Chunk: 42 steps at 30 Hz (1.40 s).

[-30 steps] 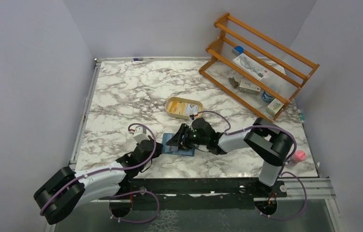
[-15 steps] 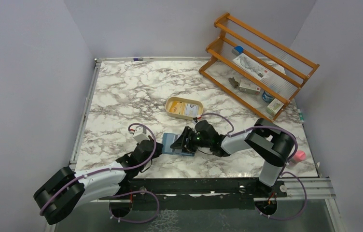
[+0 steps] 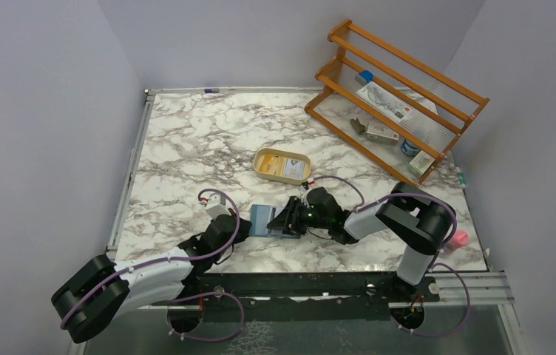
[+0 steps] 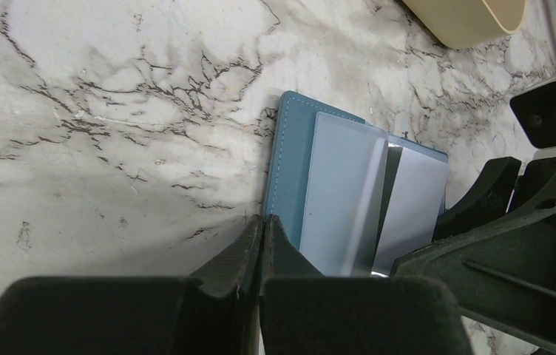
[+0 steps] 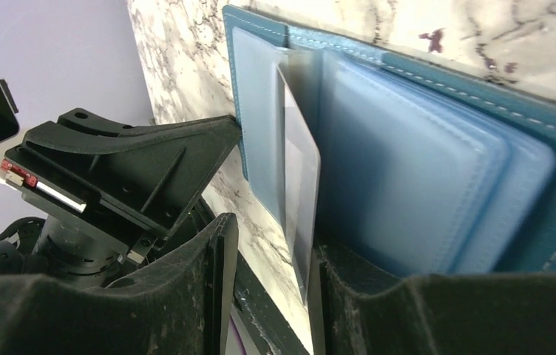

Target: Take the credit cards out of the card holder

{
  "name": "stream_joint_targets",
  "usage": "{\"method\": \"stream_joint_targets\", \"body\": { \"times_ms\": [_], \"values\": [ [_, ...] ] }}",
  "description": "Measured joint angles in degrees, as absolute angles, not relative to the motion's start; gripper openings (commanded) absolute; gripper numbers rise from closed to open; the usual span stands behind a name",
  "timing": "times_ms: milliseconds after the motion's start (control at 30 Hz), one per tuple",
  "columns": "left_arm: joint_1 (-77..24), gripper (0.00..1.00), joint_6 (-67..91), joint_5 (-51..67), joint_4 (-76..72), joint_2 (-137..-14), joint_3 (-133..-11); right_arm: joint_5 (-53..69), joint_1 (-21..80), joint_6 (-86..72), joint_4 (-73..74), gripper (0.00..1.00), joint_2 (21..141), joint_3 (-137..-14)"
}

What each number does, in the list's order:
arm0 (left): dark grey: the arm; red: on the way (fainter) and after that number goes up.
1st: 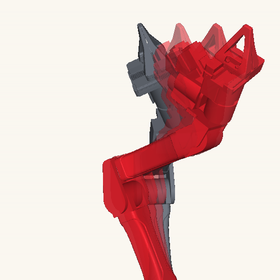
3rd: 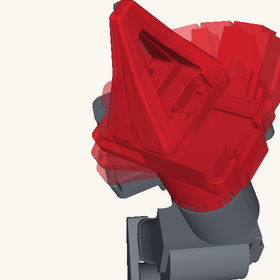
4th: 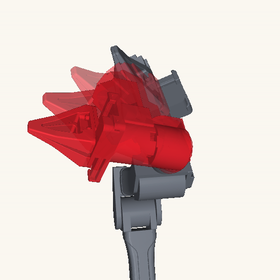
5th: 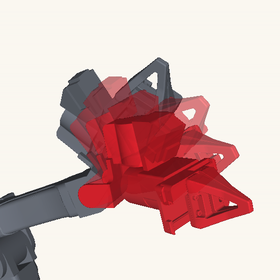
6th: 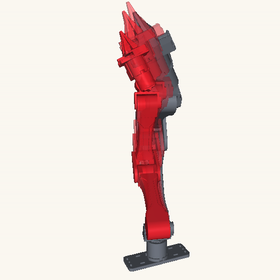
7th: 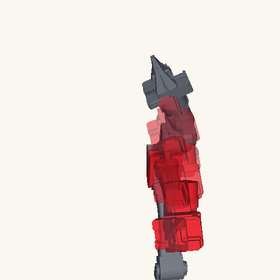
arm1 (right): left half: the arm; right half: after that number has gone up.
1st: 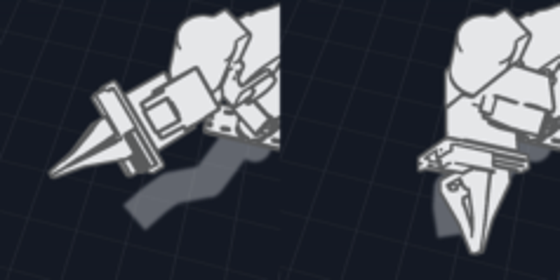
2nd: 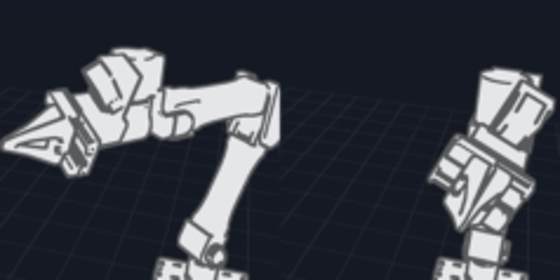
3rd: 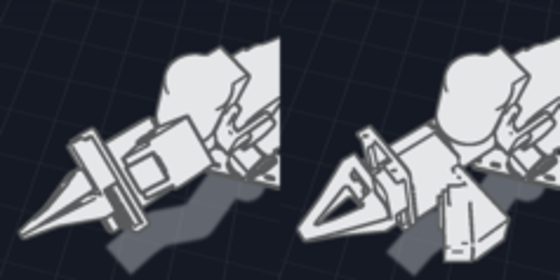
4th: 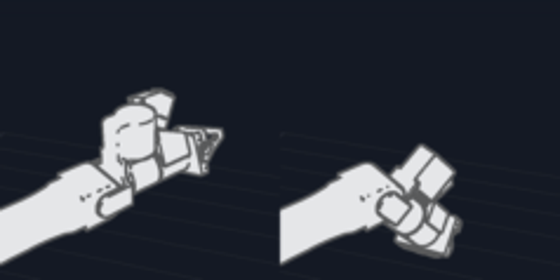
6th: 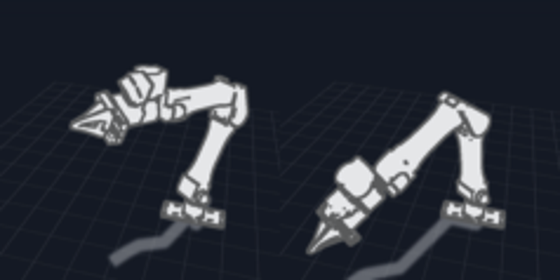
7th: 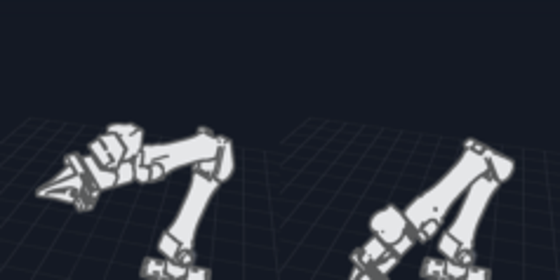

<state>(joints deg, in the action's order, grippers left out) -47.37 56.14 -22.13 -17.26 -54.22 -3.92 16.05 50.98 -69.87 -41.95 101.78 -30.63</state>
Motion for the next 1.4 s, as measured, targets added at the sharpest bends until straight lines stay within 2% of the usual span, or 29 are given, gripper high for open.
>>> {"method": "stream_joint_targets", "body": {
  "times_ms": [333, 500, 633, 733, 1000, 1400],
  "values": [
    [-47.37, 0.00, 56.14, -21.93, -17.28, -54.33, -3.92, 16.21, 49.78, -68.82, -40.84, 0.38, 100.36, -28.88],
    [-47.37, 0.00, 56.14, -21.91, -17.32, -54.39, -3.92, 16.14, 49.36, -67.88, -39.48, 0.18, 98.76, -27.40],
    [-47.37, 0.00, 56.14, -21.91, -17.54, -54.59, -3.92, 16.14, 49.19, -67.31, -38.20, 0.10, 98.08, -26.85],
    [-47.37, 0.00, 56.12, -21.91, -17.58, -54.61, -3.92, 16.14, 49.06, -66.92, -37.15, 0.01, 97.30, -26.68],
    [-47.37, 0.00, 56.14, -21.91, -17.85, -54.83, -3.92, 15.18, 49.01, -64.16, -29.93, 0.00, 91.15, -25.96],
    [-47.37, 0.00, 56.12, -21.93, -19.49, -56.45, -4.08, 8.16, 48.99, -55.72, -13.89, 0.00, 74.72, -27.14]
  ]
}}
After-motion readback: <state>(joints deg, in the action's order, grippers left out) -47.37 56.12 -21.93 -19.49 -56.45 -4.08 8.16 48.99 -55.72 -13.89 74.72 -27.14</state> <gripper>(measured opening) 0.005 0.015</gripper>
